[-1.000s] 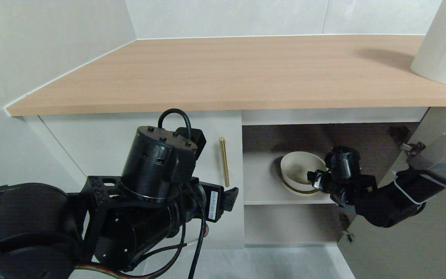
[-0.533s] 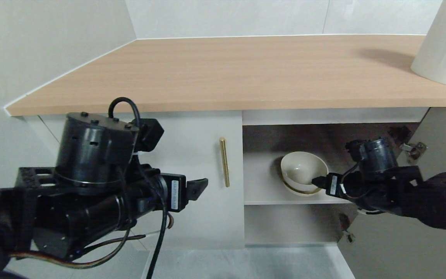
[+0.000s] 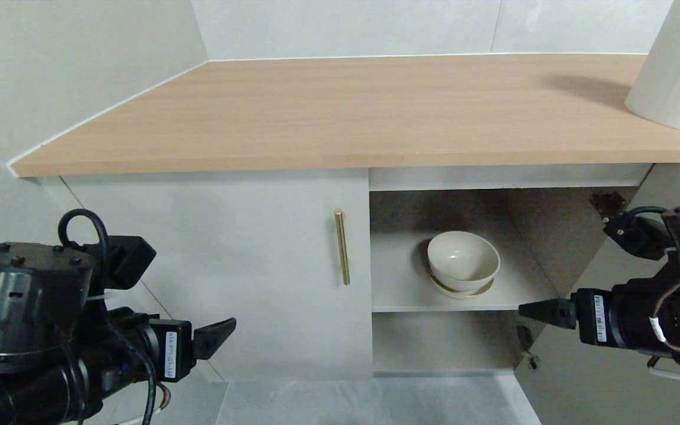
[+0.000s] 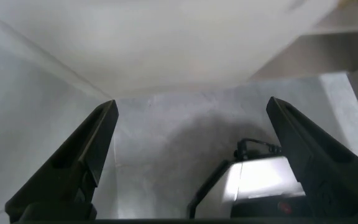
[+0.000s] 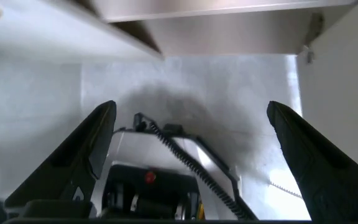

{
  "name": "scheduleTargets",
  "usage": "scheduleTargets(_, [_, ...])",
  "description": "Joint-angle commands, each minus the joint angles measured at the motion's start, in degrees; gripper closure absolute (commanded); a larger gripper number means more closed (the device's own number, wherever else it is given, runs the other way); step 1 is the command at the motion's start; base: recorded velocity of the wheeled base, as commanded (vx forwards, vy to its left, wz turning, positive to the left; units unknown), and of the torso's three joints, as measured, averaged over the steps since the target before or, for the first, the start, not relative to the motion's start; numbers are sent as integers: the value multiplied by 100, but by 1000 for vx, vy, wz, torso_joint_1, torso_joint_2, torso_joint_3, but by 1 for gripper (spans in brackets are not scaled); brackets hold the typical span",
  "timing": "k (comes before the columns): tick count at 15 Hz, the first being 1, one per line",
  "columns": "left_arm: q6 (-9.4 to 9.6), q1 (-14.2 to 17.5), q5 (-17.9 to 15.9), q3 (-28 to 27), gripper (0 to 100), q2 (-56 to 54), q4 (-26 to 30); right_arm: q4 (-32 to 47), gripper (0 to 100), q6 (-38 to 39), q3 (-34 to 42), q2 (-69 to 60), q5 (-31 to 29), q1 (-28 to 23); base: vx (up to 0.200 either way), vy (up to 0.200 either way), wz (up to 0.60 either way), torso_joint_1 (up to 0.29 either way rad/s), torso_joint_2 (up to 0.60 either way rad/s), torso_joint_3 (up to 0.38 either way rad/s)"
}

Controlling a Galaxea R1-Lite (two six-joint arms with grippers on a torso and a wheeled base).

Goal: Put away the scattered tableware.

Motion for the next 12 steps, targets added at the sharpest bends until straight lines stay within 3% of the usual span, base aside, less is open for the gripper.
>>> scheduleTargets(1, [0,60,-6,36,0,-137,-1,-18,0,-4,234,-269,-54,371,0,0,0,0,0,0])
scheduleTargets(3, [0,43,12,-44,0,109,-27,0,0,-4,234,-251,-63,415,0,0,0,0,0,0])
scheduleTargets(12, [0,34,29,-70,0,57,-27,17,0,-13,278,-260,-72,503,-200,0,0,3,3,1])
